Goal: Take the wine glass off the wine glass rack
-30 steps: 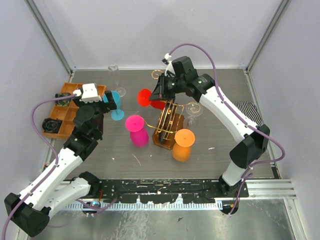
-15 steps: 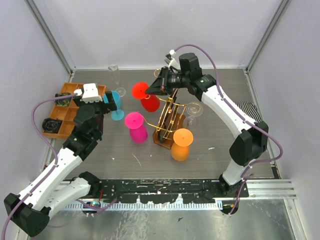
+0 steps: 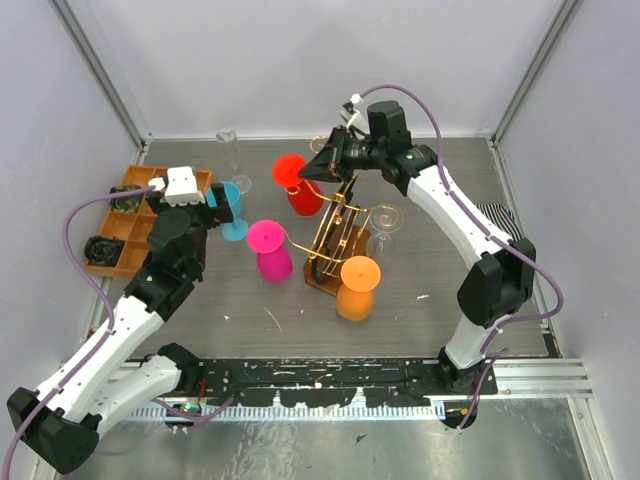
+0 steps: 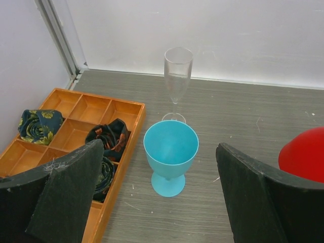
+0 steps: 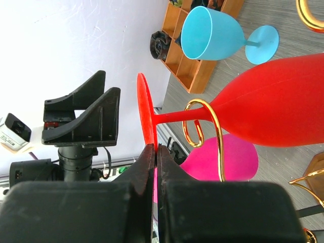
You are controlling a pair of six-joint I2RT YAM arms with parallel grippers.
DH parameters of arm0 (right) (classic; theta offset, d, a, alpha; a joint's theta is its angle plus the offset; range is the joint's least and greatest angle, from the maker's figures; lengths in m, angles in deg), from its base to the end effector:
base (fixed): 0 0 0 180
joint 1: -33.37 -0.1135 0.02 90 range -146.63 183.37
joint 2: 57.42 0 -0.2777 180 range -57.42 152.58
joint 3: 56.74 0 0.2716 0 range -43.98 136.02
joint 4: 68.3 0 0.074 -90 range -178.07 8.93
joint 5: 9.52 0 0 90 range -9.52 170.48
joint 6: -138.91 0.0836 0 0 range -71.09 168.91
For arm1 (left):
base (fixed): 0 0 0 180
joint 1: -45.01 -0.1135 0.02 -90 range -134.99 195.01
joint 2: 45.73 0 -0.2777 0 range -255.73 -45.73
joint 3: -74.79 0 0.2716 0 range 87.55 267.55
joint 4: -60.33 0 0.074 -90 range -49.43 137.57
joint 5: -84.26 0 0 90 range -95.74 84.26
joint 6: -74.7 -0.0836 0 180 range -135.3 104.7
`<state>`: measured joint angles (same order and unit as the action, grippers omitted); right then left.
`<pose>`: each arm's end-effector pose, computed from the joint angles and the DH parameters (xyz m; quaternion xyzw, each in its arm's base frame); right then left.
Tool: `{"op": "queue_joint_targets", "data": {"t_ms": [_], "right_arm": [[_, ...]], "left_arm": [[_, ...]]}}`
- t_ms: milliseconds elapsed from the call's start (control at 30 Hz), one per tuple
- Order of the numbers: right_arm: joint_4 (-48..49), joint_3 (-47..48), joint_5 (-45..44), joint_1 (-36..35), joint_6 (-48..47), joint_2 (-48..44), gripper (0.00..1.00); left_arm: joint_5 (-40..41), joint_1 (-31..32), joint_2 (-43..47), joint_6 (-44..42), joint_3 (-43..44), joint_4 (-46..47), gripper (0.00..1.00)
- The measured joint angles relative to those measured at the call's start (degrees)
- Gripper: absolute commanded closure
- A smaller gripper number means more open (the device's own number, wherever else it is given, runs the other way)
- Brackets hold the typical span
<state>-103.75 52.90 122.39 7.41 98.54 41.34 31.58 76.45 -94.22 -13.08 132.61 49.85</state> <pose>0.3828 0.2485 0.3826 -0.0280 0.8087 0.5471 0.2144 0.2350 -0.0842 0.3627 -0.0460 0.7112 0.0267 0.7009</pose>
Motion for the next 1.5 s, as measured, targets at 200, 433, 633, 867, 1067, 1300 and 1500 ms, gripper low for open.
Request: {"op": "queue_joint_targets", "data": {"t_ms": [200,433,633,867,1067,1300,1500], "right_arm": [[-1.8,0.0,-0.4,0.6,-1.6,-0.8,0.99],[-7.3,-3.0,-1.0,0.6,-3.8,-7.6,0.99],[-7.3,-5.8,2.3,0.5,-3.3,-11.9,0.99],[-4.0,-6.5,6.4,0.5,-2.1,-13.2,0.99],[-0.6,-5.7,10.9,0.5,0.0,-13.1,0.99],[-0.8,3.1,13.6,0.2,-4.3,-12.2,0.99],[-8.9,14.3,3.5,-0.8,-21.2,-9.0,0.99]], "left_arm": [[0.0,0.0,-0.1,1.9,4.4,-5.0,0.01],[-1.2,0.0,-3.2,6.7,15.1,-15.0,0.01],[-3.9,0.0,-5.6,9.7,18.0,-20.5,0.01],[-6.9,0.0,-6.1,11.4,18.5,-23.0,0.01],[-6.9,0.0,-9.1,12.5,24.5,-27.1,0.01],[-7.8,0.0,-15.6,15.1,38.1,-35.6,0.01],[-14.4,-0.9,-23.1,17.6,50.6,-40.9,0.01]]}}
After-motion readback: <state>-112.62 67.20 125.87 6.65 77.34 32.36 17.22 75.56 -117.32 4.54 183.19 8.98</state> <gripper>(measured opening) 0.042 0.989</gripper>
